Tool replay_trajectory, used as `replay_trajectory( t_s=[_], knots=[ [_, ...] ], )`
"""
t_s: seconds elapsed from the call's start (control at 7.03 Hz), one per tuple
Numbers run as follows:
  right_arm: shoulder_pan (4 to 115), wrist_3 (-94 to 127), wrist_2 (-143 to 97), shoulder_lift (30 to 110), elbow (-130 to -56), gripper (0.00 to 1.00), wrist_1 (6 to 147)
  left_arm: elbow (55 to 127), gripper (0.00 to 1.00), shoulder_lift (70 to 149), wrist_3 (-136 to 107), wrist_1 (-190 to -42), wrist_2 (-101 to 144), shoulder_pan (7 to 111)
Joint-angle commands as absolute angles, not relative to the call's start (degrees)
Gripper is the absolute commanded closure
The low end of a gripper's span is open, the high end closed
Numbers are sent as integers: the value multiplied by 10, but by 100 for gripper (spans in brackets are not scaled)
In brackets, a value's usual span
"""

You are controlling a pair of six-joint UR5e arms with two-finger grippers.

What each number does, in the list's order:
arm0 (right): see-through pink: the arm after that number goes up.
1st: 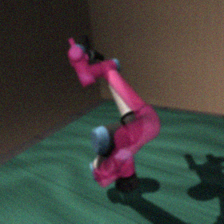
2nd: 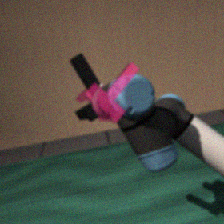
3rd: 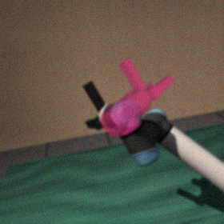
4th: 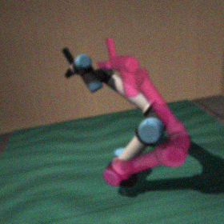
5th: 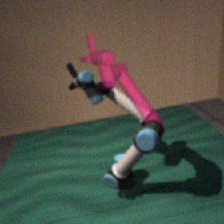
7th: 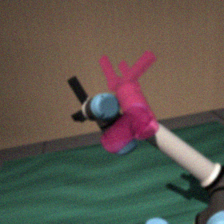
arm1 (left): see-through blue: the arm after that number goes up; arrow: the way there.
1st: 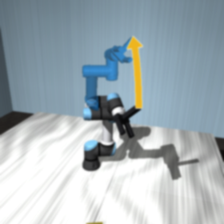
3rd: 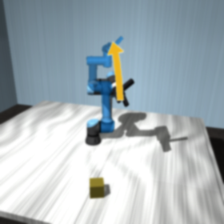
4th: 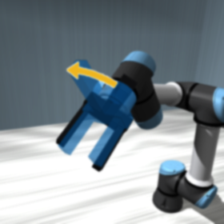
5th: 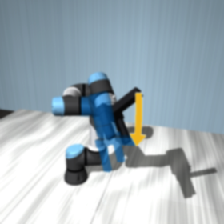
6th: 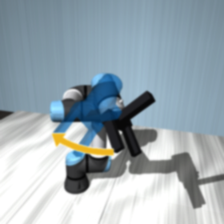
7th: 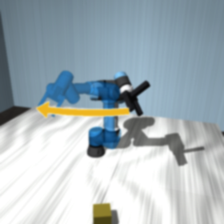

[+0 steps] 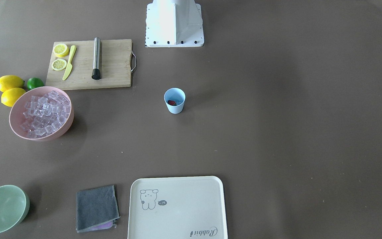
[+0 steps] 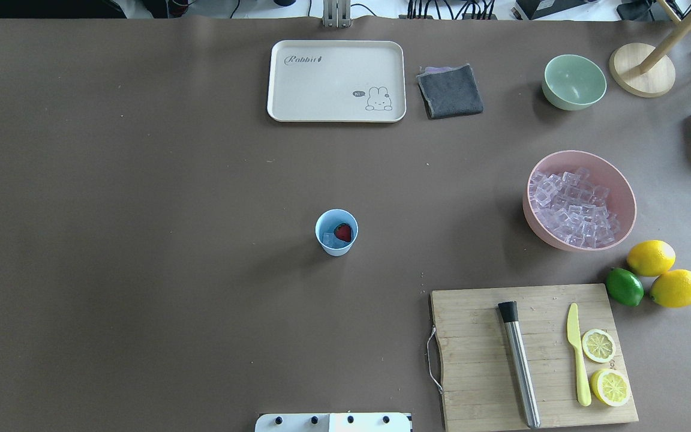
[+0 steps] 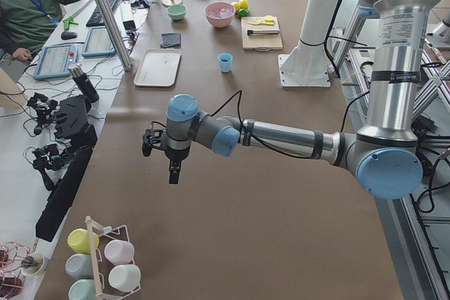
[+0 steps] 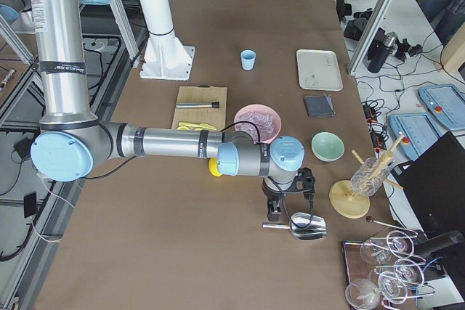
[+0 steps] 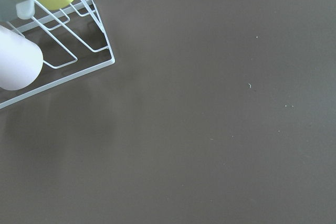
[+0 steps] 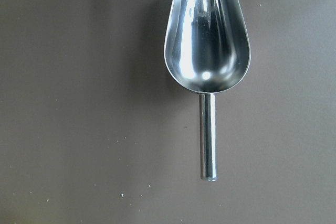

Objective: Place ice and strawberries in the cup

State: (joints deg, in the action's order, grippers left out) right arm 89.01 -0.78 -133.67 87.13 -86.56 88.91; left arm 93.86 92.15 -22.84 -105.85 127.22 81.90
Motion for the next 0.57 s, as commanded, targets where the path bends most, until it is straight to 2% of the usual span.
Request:
replay_trajectory(
  t_s=[0.0, 0.43],
  knots=[
    [910, -8, -1374, 873, -866, 0, 895, 911, 2, 937, -99, -970, 1347, 872],
    [914, -4, -1378, 871, -869, 0, 911, 914, 2, 942, -26, -929, 1347, 902]
  ],
)
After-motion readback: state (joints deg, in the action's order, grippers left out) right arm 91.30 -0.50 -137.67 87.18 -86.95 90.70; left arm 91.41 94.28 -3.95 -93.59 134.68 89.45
